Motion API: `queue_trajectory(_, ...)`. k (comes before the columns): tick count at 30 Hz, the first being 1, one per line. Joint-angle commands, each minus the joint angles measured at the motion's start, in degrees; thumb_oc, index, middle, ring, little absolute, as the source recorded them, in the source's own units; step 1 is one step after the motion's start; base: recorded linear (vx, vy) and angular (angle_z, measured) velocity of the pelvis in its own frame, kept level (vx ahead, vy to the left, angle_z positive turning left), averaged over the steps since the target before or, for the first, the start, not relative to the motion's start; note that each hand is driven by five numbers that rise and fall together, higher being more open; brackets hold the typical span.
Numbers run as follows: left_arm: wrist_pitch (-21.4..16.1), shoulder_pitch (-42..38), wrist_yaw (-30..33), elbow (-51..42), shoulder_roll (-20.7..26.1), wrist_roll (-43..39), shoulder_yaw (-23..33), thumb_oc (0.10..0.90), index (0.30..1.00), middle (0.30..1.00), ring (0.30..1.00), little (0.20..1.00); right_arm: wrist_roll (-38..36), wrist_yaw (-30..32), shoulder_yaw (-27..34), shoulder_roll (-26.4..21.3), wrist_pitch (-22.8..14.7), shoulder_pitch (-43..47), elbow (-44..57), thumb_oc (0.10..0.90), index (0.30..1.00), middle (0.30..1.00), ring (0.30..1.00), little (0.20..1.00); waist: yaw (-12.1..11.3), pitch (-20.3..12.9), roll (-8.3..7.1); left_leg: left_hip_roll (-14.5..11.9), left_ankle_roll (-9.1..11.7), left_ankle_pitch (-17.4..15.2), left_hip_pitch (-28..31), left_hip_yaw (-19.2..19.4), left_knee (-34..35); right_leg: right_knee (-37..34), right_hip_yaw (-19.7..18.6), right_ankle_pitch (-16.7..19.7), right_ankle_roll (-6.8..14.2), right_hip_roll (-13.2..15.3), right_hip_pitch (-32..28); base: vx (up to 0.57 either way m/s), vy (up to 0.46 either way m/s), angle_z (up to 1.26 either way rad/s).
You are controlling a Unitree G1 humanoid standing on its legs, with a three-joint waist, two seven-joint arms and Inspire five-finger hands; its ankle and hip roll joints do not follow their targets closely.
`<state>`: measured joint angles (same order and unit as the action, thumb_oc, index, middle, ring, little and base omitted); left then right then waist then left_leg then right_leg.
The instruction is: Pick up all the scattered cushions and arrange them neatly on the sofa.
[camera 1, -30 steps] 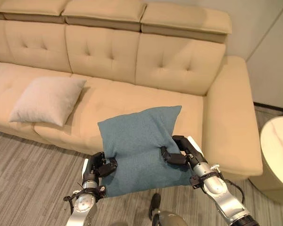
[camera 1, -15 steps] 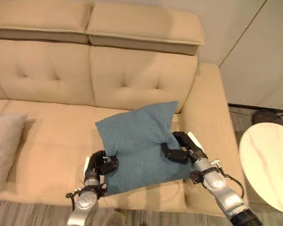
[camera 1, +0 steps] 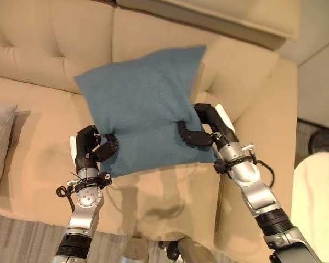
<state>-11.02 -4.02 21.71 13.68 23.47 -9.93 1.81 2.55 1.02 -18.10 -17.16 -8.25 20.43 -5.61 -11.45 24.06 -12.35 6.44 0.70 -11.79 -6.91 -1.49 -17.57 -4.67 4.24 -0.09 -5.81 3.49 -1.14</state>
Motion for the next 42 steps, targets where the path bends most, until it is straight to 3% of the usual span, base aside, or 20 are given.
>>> queue_trajectory(1, -7.4, 4.4, -1.3, -2.0, -1.4, 3.8, -7.6, 0.400, 0.300, 0.300, 0.300, 0.300, -1.2, 0.2, -3.5, -6.9, -8.7, -14.1, 10.2, 0.400, 0.300, 0.300, 0.300, 0.300, 5.4, -21.4, 6.27, -5.0, -0.6, 12.7, -0.6, -4.7, 18.1, 6.7, 0.6, -2.1, 13.8, 4.7, -0.8, 0.01, -0.057, 0.54)
queue_trajectory(7, -7.3, 5.1, -1.1, -1.5, -1.3, 2.8, -6.5, 0.400, 0.300, 0.300, 0.300, 0.300, -1.7, -0.2, -3.4, -7.8, -8.6, -14.8, 10.5, 0.400, 0.300, 0.300, 0.300, 0.300, 5.3, -20.4, 6.81, -5.4, -0.3, 12.8, -1.4, -7.2, 18.1, 7.0, -0.3, -3.3, 13.2, 3.6, 0.1, -0.05, -0.078, -0.12)
queue_trajectory(11, -7.8, 7.7, -2.1, -0.7, -1.5, 1.9, -4.1, 0.400, 0.300, 0.300, 0.300, 0.300, -1.9, -1.0, -2.8, -8.5, -9.0, -15.5, 9.9, 0.400, 0.300, 0.300, 0.300, 0.300, 5.0, -18.4, 7.04, -5.6, 0.4, 12.0, -3.1, -8.7, 13.9, 7.7, -2.6, -4.1, 11.7, 2.1, 1.4, -0.06, -0.104, -0.16)
queue_trajectory(17, -8.2, 8.2, -2.2, 0.4, -2.5, 0.9, -4.1, 0.400, 0.300, 0.300, 0.300, 0.300, -2.0, -0.1, -0.3, -9.8, -9.0, -17.4, 9.3, 0.400, 0.300, 0.300, 0.300, 0.300, 6.1, -18.6, 8.29, -4.5, 1.2, 12.4, -4.3, -10.6, 13.2, 8.4, -1.2, -5.5, 11.5, 1.8, 0.4, -0.03, -0.043, -0.12)
queue_trajectory(31, -7.5, 7.9, -1.9, -1.0, -2.2, 0.7, -3.8, 0.400, 0.300, 0.300, 0.300, 0.300, 1.6, 1.8, 3.4, -10.6, -8.1, -18.2, 8.7, 0.400, 0.300, 0.300, 0.300, 0.300, 7.0, -22.0, 9.47, -5.3, 0.3, 12.4, 1.4, -8.7, 18.4, 8.2, -1.1, -5.3, 12.5, 2.9, -1.8, 0.03, 0.020, -0.16)
queue_trajectory(42, -7.1, 9.3, -5.1, -2.5, -3.6, -2.8, -5.9, 0.400, 0.300, 0.300, 0.300, 0.300, 1.3, 2.2, 3.2, -10.3, -7.8, -17.5, 7.6, 0.400, 0.300, 0.300, 0.300, 0.300, 6.2, -21.5, 10.34, -7.2, 2.3, 14.3, 1.6, -8.3, 18.7, 6.4, 0.3, -6.2, 11.1, 1.6, -3.4, -0.07, -0.084, -0.02)
